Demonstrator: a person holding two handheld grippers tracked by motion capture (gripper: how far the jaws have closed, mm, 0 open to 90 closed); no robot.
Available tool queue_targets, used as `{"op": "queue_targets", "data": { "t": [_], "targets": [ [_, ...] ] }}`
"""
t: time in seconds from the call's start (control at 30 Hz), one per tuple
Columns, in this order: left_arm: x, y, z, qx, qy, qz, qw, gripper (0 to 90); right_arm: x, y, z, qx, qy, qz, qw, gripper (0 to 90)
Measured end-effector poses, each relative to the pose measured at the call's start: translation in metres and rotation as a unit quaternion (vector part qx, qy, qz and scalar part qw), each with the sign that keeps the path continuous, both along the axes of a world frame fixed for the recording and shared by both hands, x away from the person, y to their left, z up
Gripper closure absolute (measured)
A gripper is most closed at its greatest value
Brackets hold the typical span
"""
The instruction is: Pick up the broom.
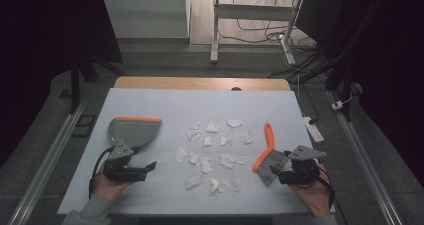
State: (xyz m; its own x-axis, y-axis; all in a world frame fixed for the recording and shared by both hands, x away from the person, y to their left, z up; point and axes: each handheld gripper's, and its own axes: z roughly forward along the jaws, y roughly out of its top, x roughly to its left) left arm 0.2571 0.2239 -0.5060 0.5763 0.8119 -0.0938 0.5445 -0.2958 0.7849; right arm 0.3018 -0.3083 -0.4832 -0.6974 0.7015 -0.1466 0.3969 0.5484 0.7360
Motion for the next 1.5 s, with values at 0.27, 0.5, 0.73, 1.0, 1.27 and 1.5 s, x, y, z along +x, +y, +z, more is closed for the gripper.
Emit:
{"op": "queue_targets", "data": {
  "t": [0.27, 0.5, 0.73, 1.0, 1.27, 1.5],
  "targets": [
    [-0.001, 0.000, 0.000, -0.001, -0.003, 0.001, 1.0000, 15.9, -0.002, 0.002, 0.000, -0.004, -0.004, 0.003, 1.0000, 22.2],
    [0.000, 0.001, 0.000, -0.002, -0.002, 0.001, 1.0000, 15.9, -0.003, 0.004, 0.000, -0.008, 0.000, 0.004, 1.0000, 22.2],
    [0.000, 0.001, 0.000, -0.001, -0.004, 0.001, 1.0000, 16.0, -0.003, 0.006, -0.002, -0.014, 0.006, 0.002, 0.9999, 22.1],
    [0.001, 0.001, 0.000, -0.001, -0.005, 0.002, 1.0000, 16.2, -0.003, 0.006, -0.002, -0.015, 0.006, -0.003, 0.9999, 22.2],
    [0.001, 0.002, 0.001, -0.001, -0.005, 0.005, 1.0000, 16.2, -0.002, 0.013, 0.007, -0.013, 0.015, -0.007, 0.9998, 23.0],
    [0.002, 0.003, 0.000, -0.004, -0.003, -0.002, 1.0000, 16.3, 0.014, 0.033, 0.030, -0.048, 0.049, -0.042, 0.9968, 25.9]
  ]
}}
